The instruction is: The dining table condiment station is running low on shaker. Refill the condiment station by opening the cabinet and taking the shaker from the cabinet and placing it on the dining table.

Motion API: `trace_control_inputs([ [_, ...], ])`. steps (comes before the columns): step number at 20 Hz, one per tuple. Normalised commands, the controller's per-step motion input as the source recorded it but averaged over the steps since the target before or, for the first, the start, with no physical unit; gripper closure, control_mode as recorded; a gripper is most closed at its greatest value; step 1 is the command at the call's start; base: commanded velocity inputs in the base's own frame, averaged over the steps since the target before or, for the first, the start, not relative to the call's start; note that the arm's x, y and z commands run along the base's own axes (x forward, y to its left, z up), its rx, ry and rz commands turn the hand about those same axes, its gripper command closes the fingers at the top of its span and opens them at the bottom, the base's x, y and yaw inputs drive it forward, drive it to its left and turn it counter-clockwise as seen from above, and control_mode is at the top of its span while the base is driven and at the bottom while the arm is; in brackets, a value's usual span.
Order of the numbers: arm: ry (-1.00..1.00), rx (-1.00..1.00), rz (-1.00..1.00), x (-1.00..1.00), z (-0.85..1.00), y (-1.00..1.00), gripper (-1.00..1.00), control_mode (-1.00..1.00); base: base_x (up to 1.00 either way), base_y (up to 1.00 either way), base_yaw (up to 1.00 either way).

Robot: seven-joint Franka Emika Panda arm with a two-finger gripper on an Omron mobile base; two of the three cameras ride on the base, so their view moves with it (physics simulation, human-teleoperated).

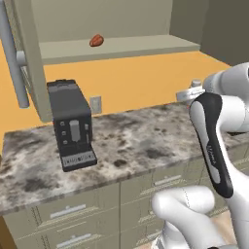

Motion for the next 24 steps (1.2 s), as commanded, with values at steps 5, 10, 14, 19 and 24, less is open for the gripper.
trace_control_inputs([
  [5,0.0,0.0,0.0,0.0,0.0,0.0,1.0,1.0,-0.52,-0.15,-0.72],
  [10,0.0,0.0,0.0,0.0,0.0,0.0,1.0,1.0,-0.11,-0.17,-0.82],
  [14,0.0,0.0,0.0,0.0,0.0,0.0,1.0,1.0,0.0,-0.36,-0.85],
  [19,0.0,0.0,0.0,0.0,0.0,0.0,1.0,1.0,0.0,-0.46,-0.82],
  [24,0.0,0.0,0.0,0.0,0.0,0.0,1.0,1.0,0.0,-0.52,-0.81],
])
